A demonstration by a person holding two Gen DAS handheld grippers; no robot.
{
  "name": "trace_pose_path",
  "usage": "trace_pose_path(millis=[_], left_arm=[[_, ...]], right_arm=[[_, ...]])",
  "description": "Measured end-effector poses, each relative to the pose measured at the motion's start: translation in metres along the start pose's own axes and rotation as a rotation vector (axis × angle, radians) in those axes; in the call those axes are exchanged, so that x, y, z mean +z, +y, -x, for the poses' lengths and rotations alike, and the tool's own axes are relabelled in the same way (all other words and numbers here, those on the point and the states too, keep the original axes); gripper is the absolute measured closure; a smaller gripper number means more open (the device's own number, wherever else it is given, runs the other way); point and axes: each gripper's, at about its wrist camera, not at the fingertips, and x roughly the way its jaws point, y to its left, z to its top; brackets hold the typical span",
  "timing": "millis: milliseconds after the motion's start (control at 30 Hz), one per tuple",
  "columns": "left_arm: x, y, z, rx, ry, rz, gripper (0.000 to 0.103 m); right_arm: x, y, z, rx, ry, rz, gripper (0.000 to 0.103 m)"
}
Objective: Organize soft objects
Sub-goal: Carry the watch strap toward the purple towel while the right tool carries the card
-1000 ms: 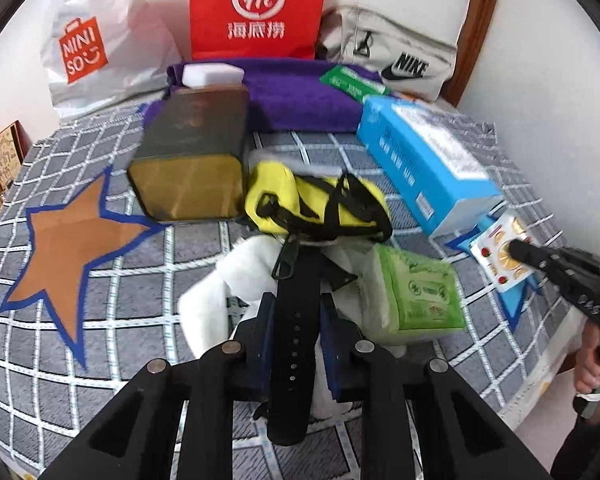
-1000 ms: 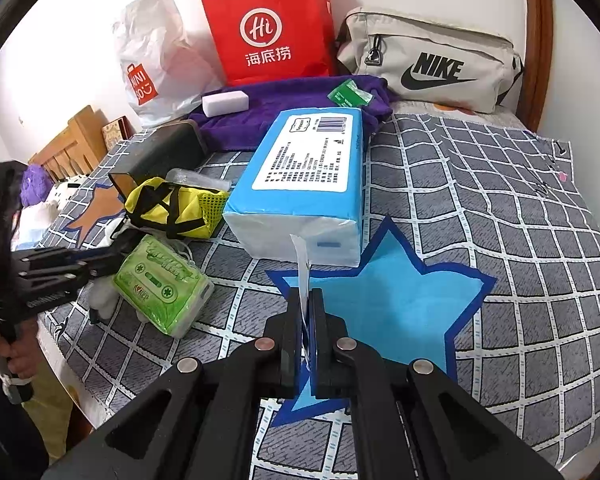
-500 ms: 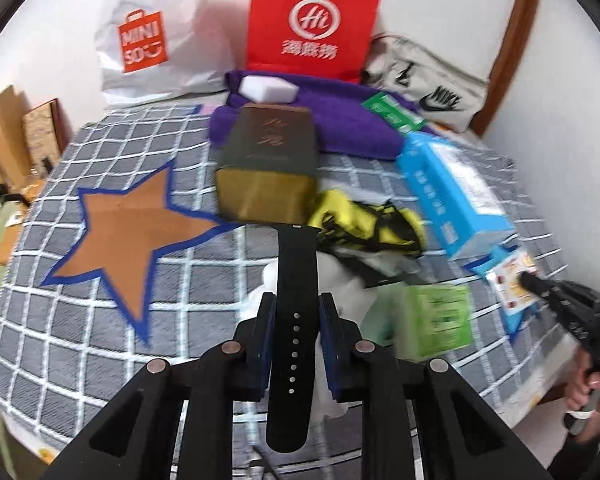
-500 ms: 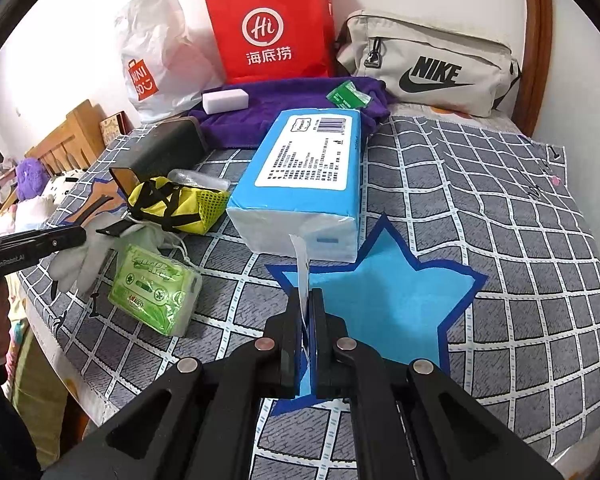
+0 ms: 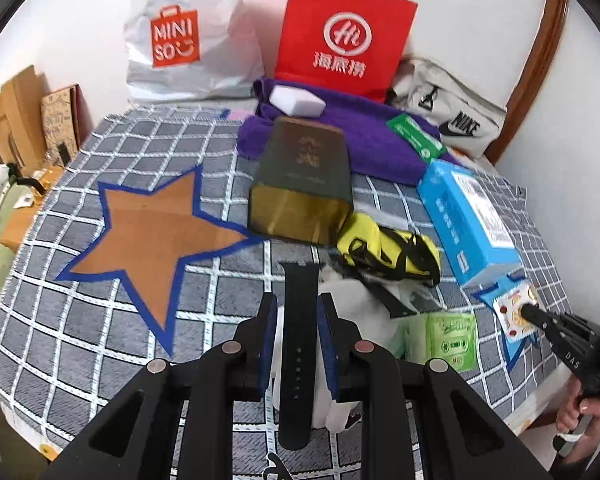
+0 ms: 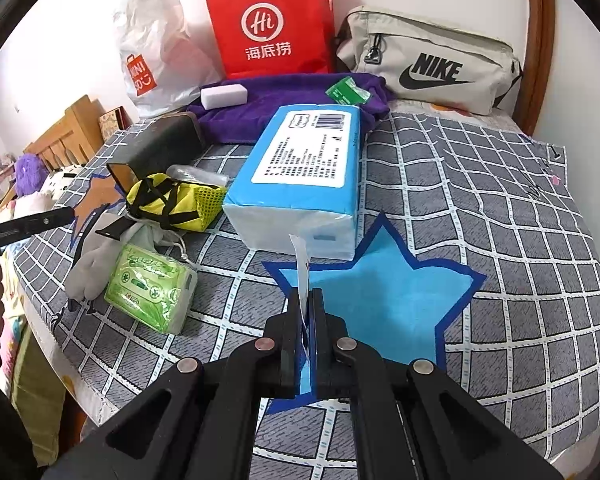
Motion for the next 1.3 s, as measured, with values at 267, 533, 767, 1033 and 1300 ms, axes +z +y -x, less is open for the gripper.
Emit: trace_pose_path(millis=[267, 533, 767, 1033, 1300], left_arm=[[-0.009, 0.0, -0.015, -0.029, 0.055, -0.02, 0.083], [-0.013, 0.0, -0.029, -0.036, 0.084, -0.026, 0.083], [-0.018, 0.005, -0.035, -0.026, 0.111, -0.021, 0.069], [-0.014, 0.01, -0.026, -0.023, 0.064, -0.005, 0.083], [-0.004, 0.016, -0.012, -0.011, 0.023, 0.018, 0.083]], right_arm=[[0.0, 0.001, -0.005, -0.004, 0.009, 0.008, 0.1], [0.002, 0.001, -0.007, -0.01, 0.014, 0.014, 0.1], [0.002, 0.004, -0.008, -0.01, 0.016, 0.024, 0.1], [0.003, 0.002, -0.008, -0.013, 0.016, 0.024, 0.1], [0.008, 0.003, 0.0, 0.002, 0.001, 0.038, 0.1]])
